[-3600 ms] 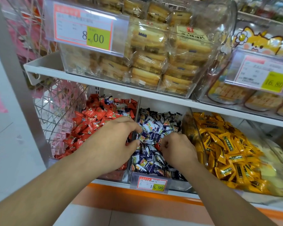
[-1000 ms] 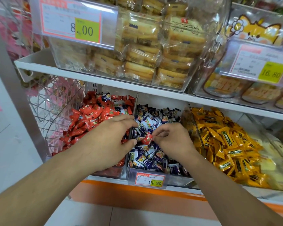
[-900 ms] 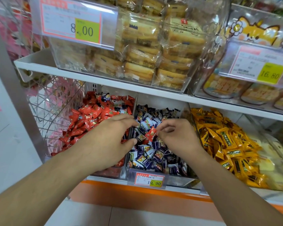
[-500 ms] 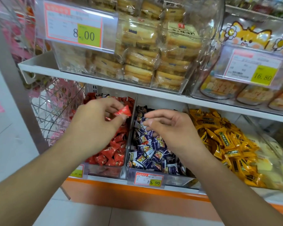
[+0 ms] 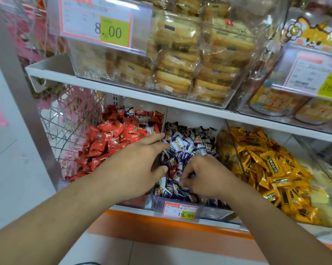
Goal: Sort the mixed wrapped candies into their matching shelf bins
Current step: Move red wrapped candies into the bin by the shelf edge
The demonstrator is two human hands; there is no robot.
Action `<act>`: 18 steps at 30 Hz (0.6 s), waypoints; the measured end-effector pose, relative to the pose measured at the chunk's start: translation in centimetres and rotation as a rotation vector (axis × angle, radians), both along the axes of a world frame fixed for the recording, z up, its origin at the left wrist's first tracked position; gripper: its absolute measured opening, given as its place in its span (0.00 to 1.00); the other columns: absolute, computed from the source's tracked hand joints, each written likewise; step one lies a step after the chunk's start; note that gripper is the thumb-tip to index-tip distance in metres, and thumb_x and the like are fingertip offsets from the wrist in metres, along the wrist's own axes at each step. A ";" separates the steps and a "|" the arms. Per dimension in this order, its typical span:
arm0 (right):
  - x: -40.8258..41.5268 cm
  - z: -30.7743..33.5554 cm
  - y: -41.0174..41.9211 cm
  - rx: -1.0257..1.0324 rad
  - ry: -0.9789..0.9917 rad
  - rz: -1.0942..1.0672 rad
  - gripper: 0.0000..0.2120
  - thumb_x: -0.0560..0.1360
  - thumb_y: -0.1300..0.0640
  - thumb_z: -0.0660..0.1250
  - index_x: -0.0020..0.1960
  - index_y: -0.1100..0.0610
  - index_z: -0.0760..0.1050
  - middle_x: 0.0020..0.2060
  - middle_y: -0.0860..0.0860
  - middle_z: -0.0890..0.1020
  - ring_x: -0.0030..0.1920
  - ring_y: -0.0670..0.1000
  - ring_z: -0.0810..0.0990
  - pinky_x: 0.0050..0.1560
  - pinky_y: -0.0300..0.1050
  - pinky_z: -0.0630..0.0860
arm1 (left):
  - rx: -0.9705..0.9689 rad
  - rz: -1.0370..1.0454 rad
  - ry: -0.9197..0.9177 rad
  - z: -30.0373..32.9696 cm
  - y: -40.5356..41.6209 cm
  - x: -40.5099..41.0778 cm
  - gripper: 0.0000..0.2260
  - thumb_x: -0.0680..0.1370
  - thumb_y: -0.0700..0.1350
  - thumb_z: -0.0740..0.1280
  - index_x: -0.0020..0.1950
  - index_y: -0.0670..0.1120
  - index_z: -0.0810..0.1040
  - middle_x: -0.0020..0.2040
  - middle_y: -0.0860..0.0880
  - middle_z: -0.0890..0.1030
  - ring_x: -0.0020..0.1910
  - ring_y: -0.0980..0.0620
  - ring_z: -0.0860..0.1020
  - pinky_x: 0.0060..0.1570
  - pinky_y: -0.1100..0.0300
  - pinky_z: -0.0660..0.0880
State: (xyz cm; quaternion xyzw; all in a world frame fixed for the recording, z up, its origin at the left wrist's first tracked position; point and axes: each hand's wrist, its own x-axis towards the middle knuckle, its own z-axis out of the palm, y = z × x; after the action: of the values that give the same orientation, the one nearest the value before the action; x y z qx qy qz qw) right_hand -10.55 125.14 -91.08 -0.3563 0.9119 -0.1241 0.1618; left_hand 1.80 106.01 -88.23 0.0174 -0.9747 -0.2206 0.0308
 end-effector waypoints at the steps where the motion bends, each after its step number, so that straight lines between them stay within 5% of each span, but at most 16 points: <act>1: -0.3 -0.2 0.1 0.015 0.005 -0.009 0.05 0.77 0.52 0.76 0.43 0.49 0.88 0.38 0.41 0.86 0.38 0.38 0.82 0.41 0.35 0.78 | -0.001 -0.002 -0.003 0.0 -0.2 -0.1 0.30 0.81 0.58 0.65 0.81 0.59 0.59 0.82 0.65 0.49 0.79 0.59 0.59 0.77 0.60 0.59; 5: -0.9 -0.9 0.0 -0.097 0.008 -0.074 0.05 0.78 0.58 0.74 0.50 0.49 0.87 0.41 0.42 0.85 0.41 0.38 0.82 0.48 0.38 0.82 | -0.004 -0.005 0.010 0.0 -0.5 -0.1 0.30 0.80 0.59 0.67 0.81 0.59 0.60 0.81 0.65 0.51 0.79 0.60 0.59 0.75 0.63 0.56; 8: -1.1 -1.7 -0.9 -0.141 0.040 -0.094 0.10 0.81 0.58 0.69 0.59 0.50 0.86 0.40 0.42 0.83 0.36 0.37 0.79 0.44 0.34 0.79 | 0.009 -0.005 0.007 0.0 -0.4 -0.1 0.30 0.80 0.59 0.67 0.81 0.59 0.60 0.81 0.65 0.50 0.79 0.60 0.59 0.75 0.62 0.56; 11: -1.4 -3.0 -1.5 -0.125 0.079 -0.103 0.13 0.81 0.57 0.68 0.64 0.51 0.83 0.49 0.49 0.86 0.40 0.43 0.80 0.47 0.41 0.80 | 0.012 -0.004 0.012 0.0 -0.4 0.0 0.30 0.80 0.59 0.67 0.81 0.60 0.60 0.81 0.66 0.51 0.79 0.60 0.59 0.76 0.61 0.57; 14: -1.4 -3.5 -1.7 -0.119 0.095 -0.108 0.10 0.79 0.56 0.71 0.60 0.56 0.84 0.41 0.46 0.80 0.41 0.46 0.76 0.47 0.43 0.75 | 0.015 -0.001 0.012 0.1 -0.3 0.1 0.30 0.80 0.59 0.66 0.80 0.60 0.61 0.81 0.67 0.51 0.78 0.61 0.59 0.75 0.63 0.57; 18: -1.1 -3.1 -1.8 -0.176 0.067 -0.146 0.05 0.79 0.56 0.73 0.53 0.50 0.87 0.43 0.46 0.84 0.41 0.44 0.80 0.46 0.42 0.79 | 0.014 -0.002 0.009 0.1 -0.3 0.2 0.30 0.80 0.59 0.67 0.80 0.60 0.61 0.81 0.67 0.50 0.79 0.61 0.59 0.76 0.60 0.58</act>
State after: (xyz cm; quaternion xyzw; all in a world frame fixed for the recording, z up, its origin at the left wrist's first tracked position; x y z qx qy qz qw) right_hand -11.63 123.38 -94.17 -0.3056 0.9258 -0.2033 0.0900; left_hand 2.01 105.68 -88.09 0.0158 -0.9731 -0.2274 0.0346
